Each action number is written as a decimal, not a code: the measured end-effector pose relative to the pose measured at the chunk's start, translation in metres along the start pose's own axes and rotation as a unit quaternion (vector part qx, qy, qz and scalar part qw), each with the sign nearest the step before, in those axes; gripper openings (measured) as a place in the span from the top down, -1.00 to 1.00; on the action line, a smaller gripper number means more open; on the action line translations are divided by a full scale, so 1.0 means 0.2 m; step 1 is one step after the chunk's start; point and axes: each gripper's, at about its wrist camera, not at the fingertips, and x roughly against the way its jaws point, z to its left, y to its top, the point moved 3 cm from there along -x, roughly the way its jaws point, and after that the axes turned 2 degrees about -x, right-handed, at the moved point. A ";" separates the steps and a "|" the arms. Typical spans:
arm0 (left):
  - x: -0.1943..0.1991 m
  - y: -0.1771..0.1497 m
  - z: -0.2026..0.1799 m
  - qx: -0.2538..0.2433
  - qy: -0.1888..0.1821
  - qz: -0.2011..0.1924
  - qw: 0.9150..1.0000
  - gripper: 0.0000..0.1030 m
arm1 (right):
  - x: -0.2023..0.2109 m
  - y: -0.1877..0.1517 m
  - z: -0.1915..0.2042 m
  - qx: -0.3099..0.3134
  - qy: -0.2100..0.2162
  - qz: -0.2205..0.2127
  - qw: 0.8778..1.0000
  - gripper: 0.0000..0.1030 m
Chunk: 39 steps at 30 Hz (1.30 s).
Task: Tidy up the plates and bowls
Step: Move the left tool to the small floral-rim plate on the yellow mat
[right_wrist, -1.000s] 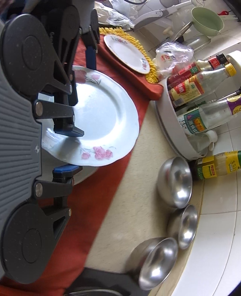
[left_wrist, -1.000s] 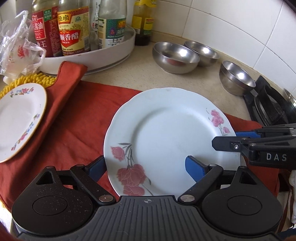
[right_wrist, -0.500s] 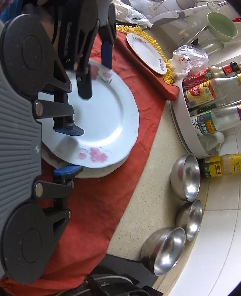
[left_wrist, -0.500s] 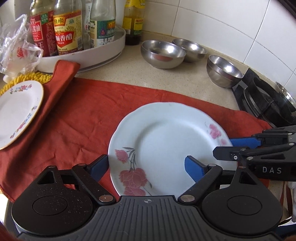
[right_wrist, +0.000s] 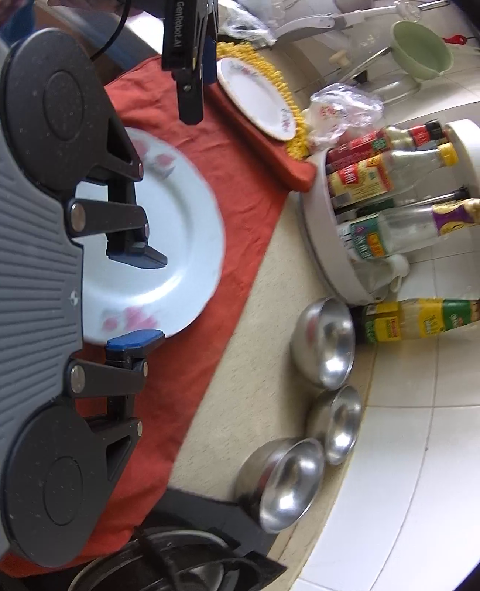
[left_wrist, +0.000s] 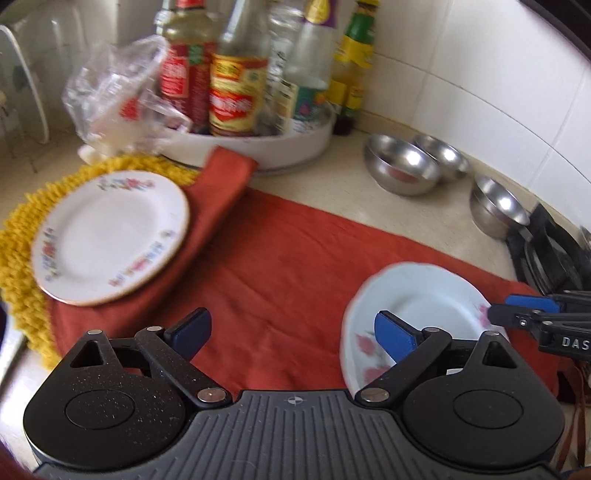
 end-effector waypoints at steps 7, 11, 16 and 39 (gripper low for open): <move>0.08 0.11 0.41 0.041 0.057 -0.009 0.997 -0.94 | -0.13 0.15 0.26 -0.003 0.049 -0.005 0.999 0.30; 0.08 0.12 0.64 0.091 0.048 0.005 0.995 -0.94 | -0.23 0.24 0.46 0.015 0.074 -0.006 0.997 0.19; 0.07 0.13 0.82 0.113 0.040 0.009 0.993 -0.93 | -0.34 0.31 0.67 0.040 0.094 0.000 0.995 0.19; -0.22 0.24 1.10 0.107 -0.025 0.057 0.992 -0.93 | -0.78 0.43 1.04 0.003 0.137 0.052 0.989 0.19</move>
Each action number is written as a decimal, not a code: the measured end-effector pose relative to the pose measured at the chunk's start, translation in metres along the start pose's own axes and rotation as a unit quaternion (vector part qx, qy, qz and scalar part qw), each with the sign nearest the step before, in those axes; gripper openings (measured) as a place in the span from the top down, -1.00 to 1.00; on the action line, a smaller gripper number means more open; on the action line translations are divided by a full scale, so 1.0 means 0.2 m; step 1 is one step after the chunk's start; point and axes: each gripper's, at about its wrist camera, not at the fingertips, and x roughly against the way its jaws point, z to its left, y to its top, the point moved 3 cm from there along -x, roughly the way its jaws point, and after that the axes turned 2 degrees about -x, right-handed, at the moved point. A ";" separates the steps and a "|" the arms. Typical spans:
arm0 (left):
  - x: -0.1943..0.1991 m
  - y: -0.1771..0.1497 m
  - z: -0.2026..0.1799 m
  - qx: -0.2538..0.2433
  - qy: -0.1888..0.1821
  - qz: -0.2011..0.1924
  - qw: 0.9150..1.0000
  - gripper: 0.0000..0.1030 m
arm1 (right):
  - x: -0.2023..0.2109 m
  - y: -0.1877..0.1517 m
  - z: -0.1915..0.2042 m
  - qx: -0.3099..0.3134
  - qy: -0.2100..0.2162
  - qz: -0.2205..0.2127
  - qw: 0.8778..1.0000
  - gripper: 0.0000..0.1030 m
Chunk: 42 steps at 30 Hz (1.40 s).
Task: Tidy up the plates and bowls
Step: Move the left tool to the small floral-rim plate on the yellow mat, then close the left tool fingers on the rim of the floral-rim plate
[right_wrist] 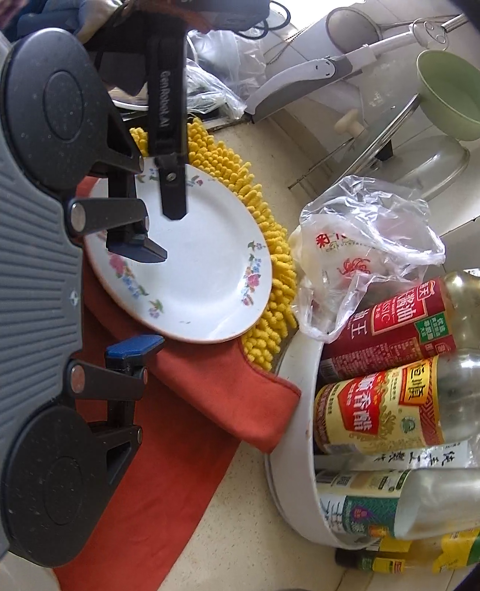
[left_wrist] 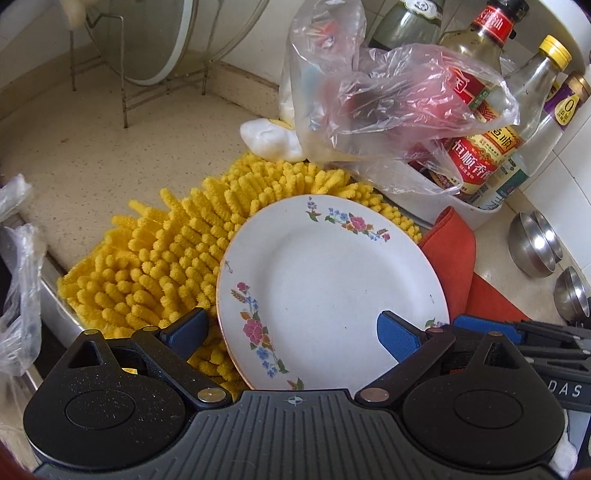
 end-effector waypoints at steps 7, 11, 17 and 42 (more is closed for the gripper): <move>-0.06 0.02 -0.01 -0.021 -0.008 0.009 1.000 -0.99 | -0.09 0.04 -0.02 -0.022 -0.002 0.006 1.000 0.15; -0.08 0.02 -0.04 -0.042 -0.003 0.006 0.999 -0.99 | -0.13 0.02 -0.03 -0.026 -0.010 0.013 1.000 0.16; -0.09 0.02 -0.07 -0.065 0.001 -0.004 0.998 -0.91 | -0.15 0.02 -0.01 -0.010 -0.028 0.017 0.999 0.29; -0.12 0.04 -0.08 -0.078 0.007 0.007 0.997 -0.93 | -0.14 0.02 -0.04 -0.033 -0.016 0.019 0.999 0.29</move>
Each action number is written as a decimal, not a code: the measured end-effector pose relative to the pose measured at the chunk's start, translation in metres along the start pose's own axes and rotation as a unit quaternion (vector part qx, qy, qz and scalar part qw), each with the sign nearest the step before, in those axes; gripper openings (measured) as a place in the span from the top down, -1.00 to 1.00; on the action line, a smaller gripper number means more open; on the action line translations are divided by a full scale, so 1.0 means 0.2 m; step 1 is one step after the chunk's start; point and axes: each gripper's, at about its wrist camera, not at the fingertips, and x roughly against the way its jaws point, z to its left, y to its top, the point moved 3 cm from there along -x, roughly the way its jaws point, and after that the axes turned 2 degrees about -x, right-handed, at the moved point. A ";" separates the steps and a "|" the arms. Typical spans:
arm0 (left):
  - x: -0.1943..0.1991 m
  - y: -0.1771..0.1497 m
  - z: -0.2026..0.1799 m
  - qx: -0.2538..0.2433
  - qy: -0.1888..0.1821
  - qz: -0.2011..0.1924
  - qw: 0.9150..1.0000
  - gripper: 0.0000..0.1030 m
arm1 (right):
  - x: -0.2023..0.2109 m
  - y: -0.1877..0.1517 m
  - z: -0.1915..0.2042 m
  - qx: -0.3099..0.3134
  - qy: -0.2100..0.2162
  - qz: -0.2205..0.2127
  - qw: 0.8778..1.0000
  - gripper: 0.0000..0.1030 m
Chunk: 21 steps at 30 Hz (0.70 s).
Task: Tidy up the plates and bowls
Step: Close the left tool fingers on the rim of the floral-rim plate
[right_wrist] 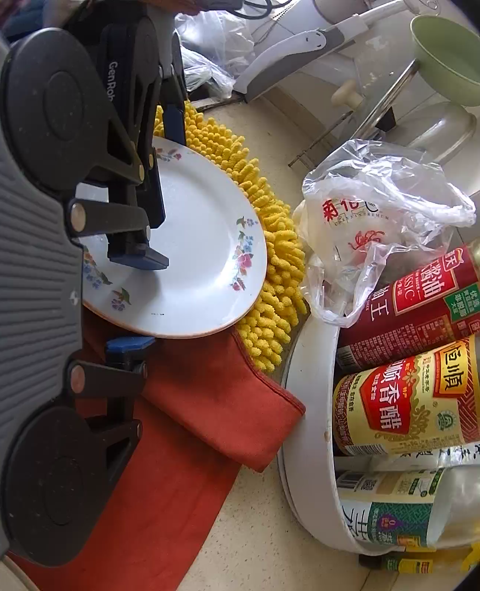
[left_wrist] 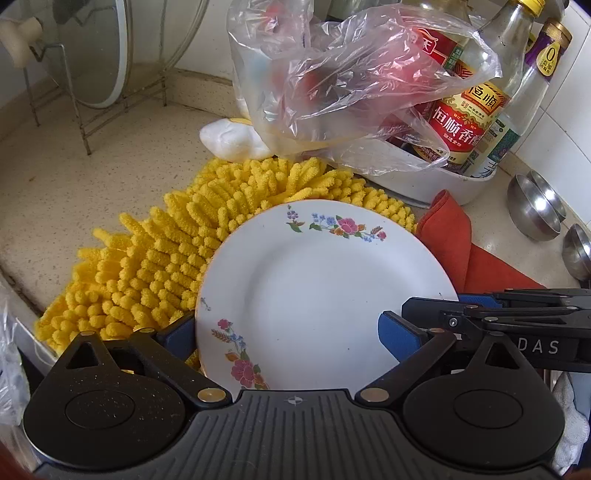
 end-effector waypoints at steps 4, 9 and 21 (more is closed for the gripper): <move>0.03 0.00 -0.01 -0.006 0.012 -0.010 1.000 -0.89 | 0.02 0.00 0.01 0.000 -0.002 -0.006 1.000 0.29; 0.09 0.03 -0.03 -0.014 0.019 -0.027 0.999 -0.88 | 0.07 0.02 0.02 0.000 -0.004 -0.018 1.000 0.30; 0.17 0.08 -0.07 -0.022 0.012 -0.056 0.998 -0.88 | 0.19 0.01 0.05 -0.005 -0.007 -0.044 0.999 0.30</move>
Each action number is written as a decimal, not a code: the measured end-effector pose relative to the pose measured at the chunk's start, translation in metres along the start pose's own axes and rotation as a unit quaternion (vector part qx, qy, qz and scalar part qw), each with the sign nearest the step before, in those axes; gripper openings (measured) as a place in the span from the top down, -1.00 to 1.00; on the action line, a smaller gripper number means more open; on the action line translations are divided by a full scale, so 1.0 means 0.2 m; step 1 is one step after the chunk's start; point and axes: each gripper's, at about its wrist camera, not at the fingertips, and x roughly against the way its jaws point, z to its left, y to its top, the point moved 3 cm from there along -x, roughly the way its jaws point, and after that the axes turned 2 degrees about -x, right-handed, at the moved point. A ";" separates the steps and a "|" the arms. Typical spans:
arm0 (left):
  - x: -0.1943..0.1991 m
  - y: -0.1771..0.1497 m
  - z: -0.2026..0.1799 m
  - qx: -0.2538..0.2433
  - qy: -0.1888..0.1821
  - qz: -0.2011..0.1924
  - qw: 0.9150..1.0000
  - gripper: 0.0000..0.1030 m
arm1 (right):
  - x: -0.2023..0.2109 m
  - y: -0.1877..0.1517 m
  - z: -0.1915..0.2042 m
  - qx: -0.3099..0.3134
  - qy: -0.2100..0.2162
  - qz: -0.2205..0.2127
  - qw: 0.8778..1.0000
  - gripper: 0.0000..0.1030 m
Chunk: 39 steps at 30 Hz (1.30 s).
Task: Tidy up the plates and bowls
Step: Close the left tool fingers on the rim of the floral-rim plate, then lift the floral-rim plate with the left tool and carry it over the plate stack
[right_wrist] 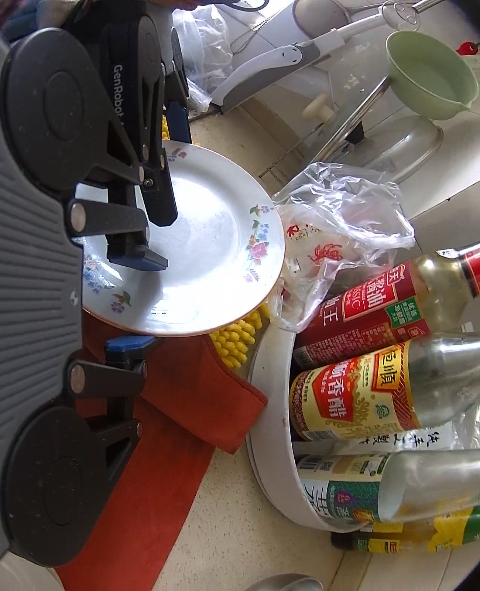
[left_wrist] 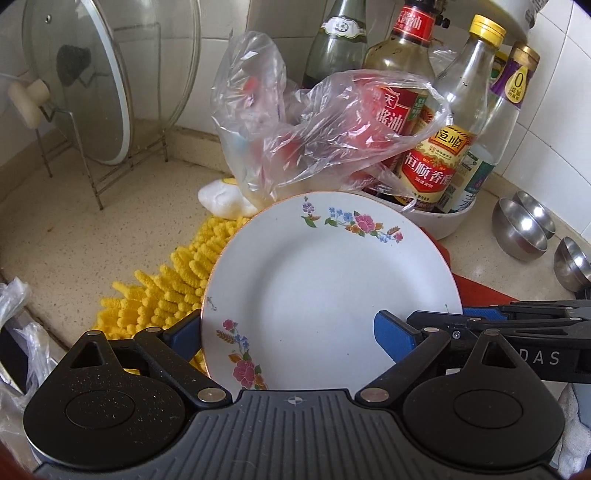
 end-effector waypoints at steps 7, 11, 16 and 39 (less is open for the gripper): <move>0.02 -0.01 -0.08 -0.013 -0.010 -0.002 1.000 -0.88 | 0.09 -0.04 -0.05 -0.016 -0.006 -0.010 1.000 0.30; 0.03 0.01 -0.15 -0.021 -0.012 -0.009 1.000 -0.88 | 0.15 -0.04 -0.08 -0.020 -0.006 -0.022 1.000 0.30; 0.03 0.02 -0.28 -0.039 -0.016 -0.010 0.999 -0.88 | 0.26 -0.06 -0.15 -0.035 -0.007 -0.039 0.999 0.31; -0.06 -0.05 -1.00 -0.153 -0.105 0.005 0.983 -0.89 | 0.78 -0.35 -0.63 -0.128 -0.089 -0.088 0.984 0.31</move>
